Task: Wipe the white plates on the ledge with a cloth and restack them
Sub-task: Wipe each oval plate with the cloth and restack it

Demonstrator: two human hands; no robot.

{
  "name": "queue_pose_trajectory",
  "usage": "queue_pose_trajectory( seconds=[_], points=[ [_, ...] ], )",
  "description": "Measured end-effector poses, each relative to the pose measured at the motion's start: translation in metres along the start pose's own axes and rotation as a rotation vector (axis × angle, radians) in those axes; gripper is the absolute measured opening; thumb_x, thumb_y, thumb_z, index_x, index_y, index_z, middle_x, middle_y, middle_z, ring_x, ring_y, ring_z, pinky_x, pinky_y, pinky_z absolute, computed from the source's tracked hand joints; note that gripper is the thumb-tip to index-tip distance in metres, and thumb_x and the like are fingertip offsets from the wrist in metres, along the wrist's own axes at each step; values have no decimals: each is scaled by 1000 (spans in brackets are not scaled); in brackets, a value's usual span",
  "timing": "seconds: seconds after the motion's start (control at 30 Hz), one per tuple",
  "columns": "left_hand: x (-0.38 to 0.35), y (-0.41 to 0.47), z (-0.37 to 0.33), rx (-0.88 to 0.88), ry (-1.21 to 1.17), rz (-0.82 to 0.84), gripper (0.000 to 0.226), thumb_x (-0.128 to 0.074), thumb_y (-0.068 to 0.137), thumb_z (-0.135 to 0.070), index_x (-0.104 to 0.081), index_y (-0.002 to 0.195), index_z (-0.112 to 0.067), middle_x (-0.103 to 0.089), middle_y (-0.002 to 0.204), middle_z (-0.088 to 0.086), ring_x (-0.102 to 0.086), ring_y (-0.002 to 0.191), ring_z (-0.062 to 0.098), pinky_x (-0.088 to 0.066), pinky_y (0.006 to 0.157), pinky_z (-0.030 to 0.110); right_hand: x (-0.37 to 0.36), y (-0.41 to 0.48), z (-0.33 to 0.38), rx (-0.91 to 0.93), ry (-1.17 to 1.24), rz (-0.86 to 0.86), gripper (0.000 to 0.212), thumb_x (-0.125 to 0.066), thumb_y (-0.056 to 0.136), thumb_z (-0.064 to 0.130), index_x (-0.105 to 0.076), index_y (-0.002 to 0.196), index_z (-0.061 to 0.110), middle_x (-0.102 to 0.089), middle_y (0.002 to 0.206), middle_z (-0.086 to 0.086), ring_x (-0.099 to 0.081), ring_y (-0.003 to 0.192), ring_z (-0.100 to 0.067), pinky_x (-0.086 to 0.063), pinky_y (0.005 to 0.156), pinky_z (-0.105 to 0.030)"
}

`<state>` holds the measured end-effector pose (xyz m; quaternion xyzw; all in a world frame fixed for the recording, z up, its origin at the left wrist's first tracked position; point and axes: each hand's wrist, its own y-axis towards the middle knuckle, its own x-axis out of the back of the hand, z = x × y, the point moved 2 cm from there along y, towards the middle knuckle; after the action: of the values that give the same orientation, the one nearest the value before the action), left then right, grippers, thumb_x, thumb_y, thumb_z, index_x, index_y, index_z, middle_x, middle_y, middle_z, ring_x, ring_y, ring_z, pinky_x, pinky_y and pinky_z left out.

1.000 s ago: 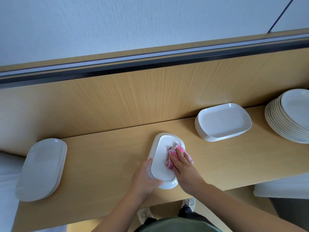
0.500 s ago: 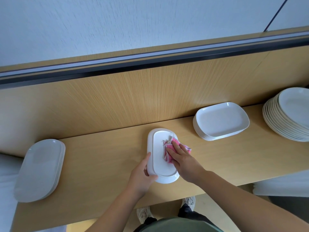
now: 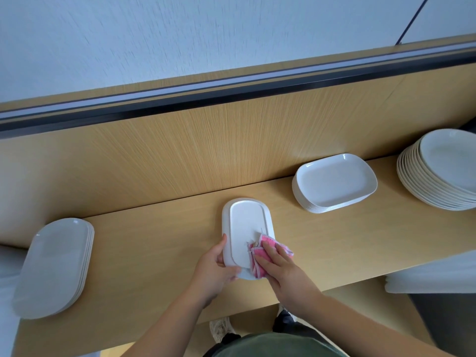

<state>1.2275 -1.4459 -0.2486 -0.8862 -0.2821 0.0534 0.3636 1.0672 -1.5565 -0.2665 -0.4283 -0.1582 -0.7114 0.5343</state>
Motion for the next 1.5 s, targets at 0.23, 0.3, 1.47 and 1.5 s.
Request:
queue_pose_trajectory(
  seconds=[0.23, 0.3, 1.47, 1.5],
  points=[
    [1, 0, -12, -42, 84, 37, 90, -71, 78, 7, -26, 151, -24, -65, 94, 2, -62, 77, 16, -60, 76, 38, 21, 24, -6, -14, -179, 175, 59, -20, 94, 41, -38, 148, 27, -28, 158, -1, -25, 145, -36, -24, 114, -51],
    [3, 1, -13, -47, 97, 38, 89, -70, 78, 7, -27, 151, -23, -65, 91, 2, -60, 72, 14, -60, 75, 37, 22, 35, -12, -19, -207, 177, 51, -24, 103, 38, -24, 153, 30, -9, 163, 5, -4, 150, -28, -13, 120, -46],
    [-3, -2, -20, -54, 108, 30, 91, -75, 75, 7, -32, 149, -22, -66, 94, -1, -64, 74, 10, -57, 63, 25, 19, 32, -14, 331, -386, 153, 51, -11, 105, 44, -31, 150, 29, -27, 156, 5, -17, 144, -30, -10, 111, -56],
    [-3, -2, -20, -50, 99, 33, 92, -76, 74, 6, -31, 149, -22, -67, 97, 1, -65, 79, 13, -58, 64, 27, 18, 29, -15, 353, -421, 112, 47, -18, 105, 41, -36, 147, 30, -38, 152, 5, -29, 141, -29, -22, 110, -54]
  ],
)
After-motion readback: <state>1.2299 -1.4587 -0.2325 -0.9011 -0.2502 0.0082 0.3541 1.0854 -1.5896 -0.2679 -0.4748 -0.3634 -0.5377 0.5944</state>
